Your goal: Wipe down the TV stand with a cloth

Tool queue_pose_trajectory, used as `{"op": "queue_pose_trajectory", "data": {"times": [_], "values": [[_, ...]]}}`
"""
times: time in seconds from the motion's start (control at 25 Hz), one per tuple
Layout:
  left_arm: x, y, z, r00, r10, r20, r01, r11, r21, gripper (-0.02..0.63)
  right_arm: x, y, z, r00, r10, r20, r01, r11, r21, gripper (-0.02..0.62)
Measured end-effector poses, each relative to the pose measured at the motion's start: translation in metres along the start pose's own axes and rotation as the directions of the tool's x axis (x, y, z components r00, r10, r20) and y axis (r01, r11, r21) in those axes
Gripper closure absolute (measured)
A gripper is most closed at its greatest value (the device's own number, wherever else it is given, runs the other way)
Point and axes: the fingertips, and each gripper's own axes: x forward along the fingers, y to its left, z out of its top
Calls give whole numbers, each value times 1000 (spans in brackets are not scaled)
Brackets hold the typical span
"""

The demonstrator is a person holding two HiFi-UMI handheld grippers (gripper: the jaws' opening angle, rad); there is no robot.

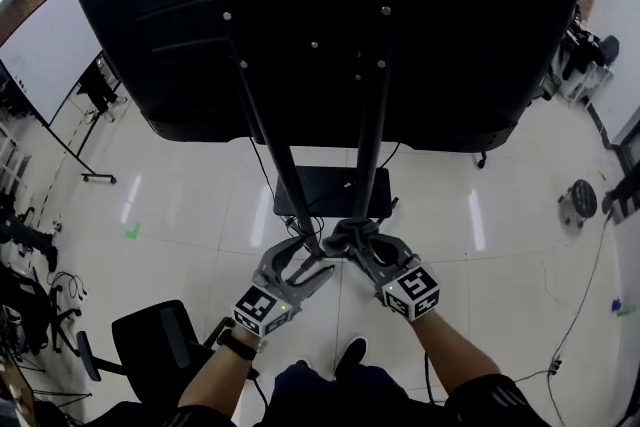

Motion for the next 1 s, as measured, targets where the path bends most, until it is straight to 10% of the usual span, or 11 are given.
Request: {"op": "queue_pose_trajectory", "data": {"times": [0.36, 1.0], "values": [[-96, -48, 47, 995, -49, 88, 41, 995, 92, 257, -88, 61, 58, 984, -117, 133, 101, 988, 119, 563], [-271, -115, 63, 983, -109, 148, 106, 994, 27, 259, -192, 253, 99, 931, -242, 275, 229, 970, 79, 566]]}}
